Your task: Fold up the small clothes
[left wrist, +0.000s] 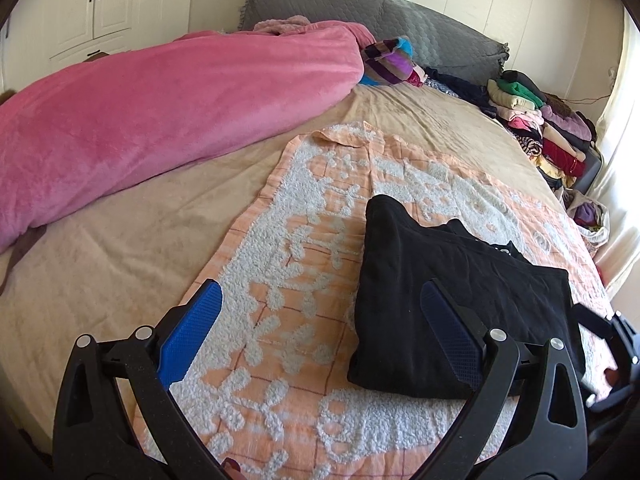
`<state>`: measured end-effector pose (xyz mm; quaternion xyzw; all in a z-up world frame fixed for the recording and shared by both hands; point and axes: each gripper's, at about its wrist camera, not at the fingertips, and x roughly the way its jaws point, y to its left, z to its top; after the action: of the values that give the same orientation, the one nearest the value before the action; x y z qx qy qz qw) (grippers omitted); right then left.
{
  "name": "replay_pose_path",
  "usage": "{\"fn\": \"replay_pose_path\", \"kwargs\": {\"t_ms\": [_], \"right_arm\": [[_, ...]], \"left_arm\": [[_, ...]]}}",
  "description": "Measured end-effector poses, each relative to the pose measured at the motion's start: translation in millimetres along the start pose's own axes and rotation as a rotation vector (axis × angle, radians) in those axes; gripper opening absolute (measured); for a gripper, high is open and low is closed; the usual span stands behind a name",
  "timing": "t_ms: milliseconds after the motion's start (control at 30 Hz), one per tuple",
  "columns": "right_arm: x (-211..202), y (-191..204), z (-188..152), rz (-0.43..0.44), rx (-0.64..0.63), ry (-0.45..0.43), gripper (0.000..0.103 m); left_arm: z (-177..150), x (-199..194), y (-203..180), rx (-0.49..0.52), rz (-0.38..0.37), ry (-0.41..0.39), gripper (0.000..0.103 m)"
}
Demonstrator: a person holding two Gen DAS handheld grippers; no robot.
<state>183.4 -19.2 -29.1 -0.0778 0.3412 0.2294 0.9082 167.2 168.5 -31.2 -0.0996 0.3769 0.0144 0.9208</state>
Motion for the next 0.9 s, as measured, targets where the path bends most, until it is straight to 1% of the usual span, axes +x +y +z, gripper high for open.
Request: {"fn": "replay_pose_path", "kwargs": {"t_ms": [300,333,367,567,633,733,900], "right_arm": [[32,22,-16,0.015,-0.043,0.047,0.094],[35,24,-17,0.012,-0.049,0.051,0.095],[36,25,-17,0.008,-0.053,0.05,0.098],[53,33,-25,0.013,-0.086,0.06,0.099],[59,37,-27,0.008,-0.1,0.064,0.098],[68,40,-29,-0.004,-0.128,0.071,0.098],[80,53,-37,-0.06,-0.228,0.064,0.098]], "left_arm": [[7,19,1,-0.011,-0.019,0.018,0.093],[8,22,1,-0.011,-0.018,0.026,0.093],[9,26,0,-0.01,-0.019,0.031,0.093],[16,44,-7,0.035,0.004,0.046,0.093],[19,51,-9,0.04,-0.002,0.052,0.093],[25,62,-12,0.061,0.01,0.055,0.093],[24,77,-14,0.067,0.001,0.067,0.093]]}}
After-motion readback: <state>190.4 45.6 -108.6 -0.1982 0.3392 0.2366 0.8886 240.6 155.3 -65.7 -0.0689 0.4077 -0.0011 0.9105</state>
